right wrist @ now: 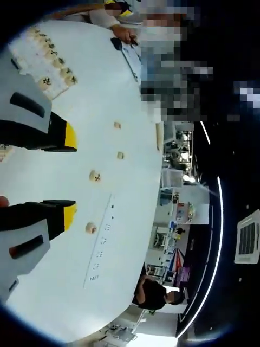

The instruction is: Pick up the chess pieces one by one and place each piece onto its starting position on the chessboard, setting the pieces on their correct points until all the chess pieces are arranged in the starting layout

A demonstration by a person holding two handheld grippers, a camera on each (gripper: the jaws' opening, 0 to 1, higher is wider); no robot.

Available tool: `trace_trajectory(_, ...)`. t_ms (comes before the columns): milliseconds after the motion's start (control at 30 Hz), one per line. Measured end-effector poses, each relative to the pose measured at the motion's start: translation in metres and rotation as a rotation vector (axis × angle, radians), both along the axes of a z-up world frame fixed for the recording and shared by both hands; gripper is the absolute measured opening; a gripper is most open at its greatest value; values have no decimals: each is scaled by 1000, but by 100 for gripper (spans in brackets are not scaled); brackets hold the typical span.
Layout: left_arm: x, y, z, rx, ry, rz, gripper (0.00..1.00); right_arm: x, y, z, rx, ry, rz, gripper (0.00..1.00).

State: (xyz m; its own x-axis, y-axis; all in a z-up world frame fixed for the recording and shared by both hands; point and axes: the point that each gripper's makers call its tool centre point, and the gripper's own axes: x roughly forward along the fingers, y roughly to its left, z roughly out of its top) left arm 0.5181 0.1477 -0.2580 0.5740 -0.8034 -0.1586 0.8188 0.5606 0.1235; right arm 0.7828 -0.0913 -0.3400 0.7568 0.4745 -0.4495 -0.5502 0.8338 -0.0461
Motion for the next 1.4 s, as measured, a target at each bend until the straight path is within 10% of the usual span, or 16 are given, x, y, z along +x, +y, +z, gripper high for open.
trace_trajectory(600, 2, 2, -2, 1, 2, 6, 33, 92, 48, -51, -120, 42, -38, 34)
trace_trajectory(1133, 3, 4, -2, -6, 9, 5, 33, 88, 44, -49, -58, 113, -107, 19)
trace_trajectory(1400, 4, 4, -3, -4, 17, 7, 33, 29, 31, -6, -43, 85, -42, 19)
